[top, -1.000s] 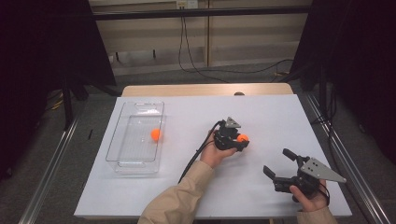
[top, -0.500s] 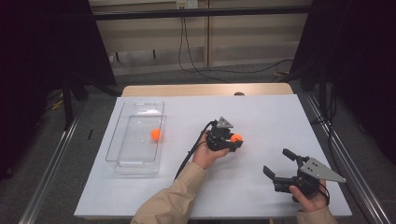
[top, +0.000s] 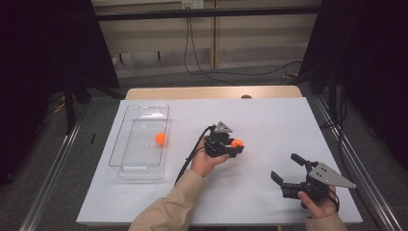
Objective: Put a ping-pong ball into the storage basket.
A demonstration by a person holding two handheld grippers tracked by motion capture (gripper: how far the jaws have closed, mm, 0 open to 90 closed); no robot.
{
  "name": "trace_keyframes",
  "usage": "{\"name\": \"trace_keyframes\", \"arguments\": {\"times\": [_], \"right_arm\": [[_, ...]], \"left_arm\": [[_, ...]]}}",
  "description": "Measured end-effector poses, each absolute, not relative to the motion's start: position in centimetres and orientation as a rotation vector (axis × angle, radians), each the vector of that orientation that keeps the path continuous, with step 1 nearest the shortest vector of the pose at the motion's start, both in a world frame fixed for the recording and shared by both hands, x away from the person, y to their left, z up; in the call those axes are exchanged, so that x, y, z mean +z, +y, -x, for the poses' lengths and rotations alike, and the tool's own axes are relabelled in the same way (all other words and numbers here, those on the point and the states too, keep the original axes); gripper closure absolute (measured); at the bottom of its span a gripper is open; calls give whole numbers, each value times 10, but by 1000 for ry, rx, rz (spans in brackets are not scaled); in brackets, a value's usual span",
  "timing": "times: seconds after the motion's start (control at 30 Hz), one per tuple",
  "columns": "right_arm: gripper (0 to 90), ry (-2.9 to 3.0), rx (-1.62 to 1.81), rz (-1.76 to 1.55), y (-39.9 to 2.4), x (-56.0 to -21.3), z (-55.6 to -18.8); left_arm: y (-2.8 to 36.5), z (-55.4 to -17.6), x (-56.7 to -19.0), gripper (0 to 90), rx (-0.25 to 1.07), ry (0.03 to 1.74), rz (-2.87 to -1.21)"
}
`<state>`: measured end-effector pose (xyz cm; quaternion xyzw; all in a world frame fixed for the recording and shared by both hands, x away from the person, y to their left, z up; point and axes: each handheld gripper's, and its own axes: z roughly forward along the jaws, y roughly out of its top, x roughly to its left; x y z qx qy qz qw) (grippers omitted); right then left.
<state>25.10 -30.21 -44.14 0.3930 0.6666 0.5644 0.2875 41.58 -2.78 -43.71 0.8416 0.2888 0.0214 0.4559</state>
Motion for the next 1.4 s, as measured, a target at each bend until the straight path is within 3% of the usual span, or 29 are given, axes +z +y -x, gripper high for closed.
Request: {"name": "trace_keyframes", "arguments": {"times": [1.4], "right_arm": [[38, 1783, 1507, -1044, -301, -441, -251]], "left_arm": [[10, -413, -424, 511, 58, 779, -2081]]}}
